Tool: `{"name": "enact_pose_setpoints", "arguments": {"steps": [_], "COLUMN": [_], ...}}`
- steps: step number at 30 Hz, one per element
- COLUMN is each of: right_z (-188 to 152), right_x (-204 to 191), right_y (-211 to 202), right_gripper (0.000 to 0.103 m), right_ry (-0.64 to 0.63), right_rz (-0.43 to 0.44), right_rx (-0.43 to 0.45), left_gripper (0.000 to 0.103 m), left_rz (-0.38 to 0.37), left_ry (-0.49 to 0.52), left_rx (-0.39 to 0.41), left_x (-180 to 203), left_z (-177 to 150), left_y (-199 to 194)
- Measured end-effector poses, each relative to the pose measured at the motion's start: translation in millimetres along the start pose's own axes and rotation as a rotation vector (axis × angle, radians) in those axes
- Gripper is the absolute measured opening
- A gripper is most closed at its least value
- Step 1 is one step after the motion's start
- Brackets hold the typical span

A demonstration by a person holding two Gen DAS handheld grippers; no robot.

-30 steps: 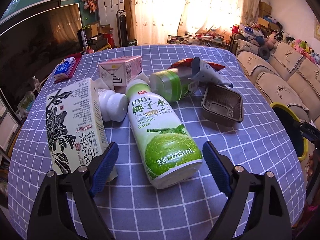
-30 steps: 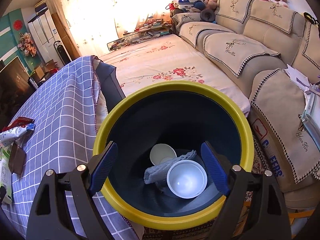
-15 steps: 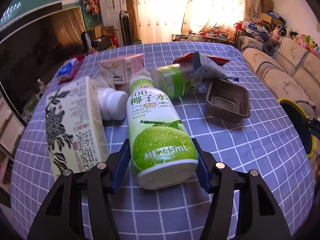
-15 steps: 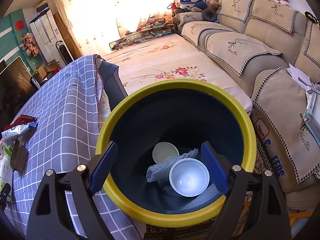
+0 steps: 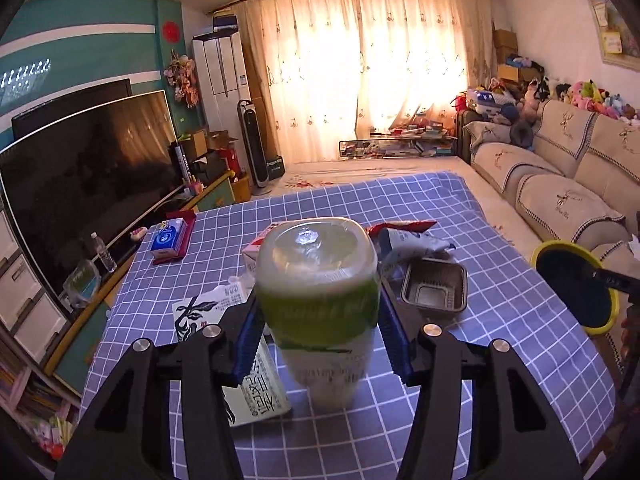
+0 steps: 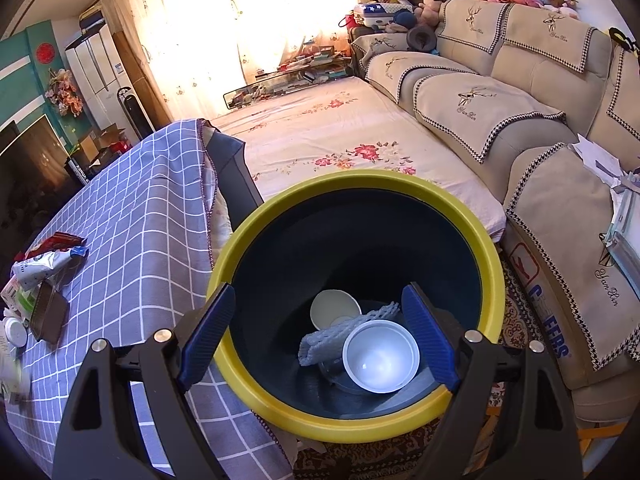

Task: Collect trash
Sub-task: 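Carry the coconut water bottle into the yellow bin and open the left gripper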

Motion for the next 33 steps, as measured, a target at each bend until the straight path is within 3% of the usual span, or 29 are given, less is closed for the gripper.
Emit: {"name": "enact_pose_setpoints", "arguments": {"steps": [5,17,26,33], "right_z": [0.2,0.8,4.6,9.9], "right_x": [0.4,-4.2,1.3,15.7], "right_y": [-2.3,-8.9,-21.3,-34.1], "right_gripper": [0.081,0.081,0.081,0.081], "right_ry": [0.002,0.002,0.01,0.033], "right_rz": [0.005,0.026,0.029,0.022], "right_rx": [0.0,0.011,0.036,0.066], "left_gripper": [0.052,0.052,0.051,0.051], "left_rz": [-0.02,-0.056,-0.11,-0.205], "left_ry": [-0.014,-0.013,-0.002,0.035], "left_rx": [-0.052,-0.049,-0.038,-0.003], "left_x": [-6.9,-3.2,17.4,55.2], "left_z": [-7.5,-4.7,4.3,27.4], "left_y": [14.1,8.1,-0.8,-11.8]}}
Point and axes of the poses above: each gripper's, at about its wrist camera, not at the fingertips, and y roughly the way its jaws point, x to its right, z to its top, the point moved 10 cm from there along y, roughly the way its jaws point
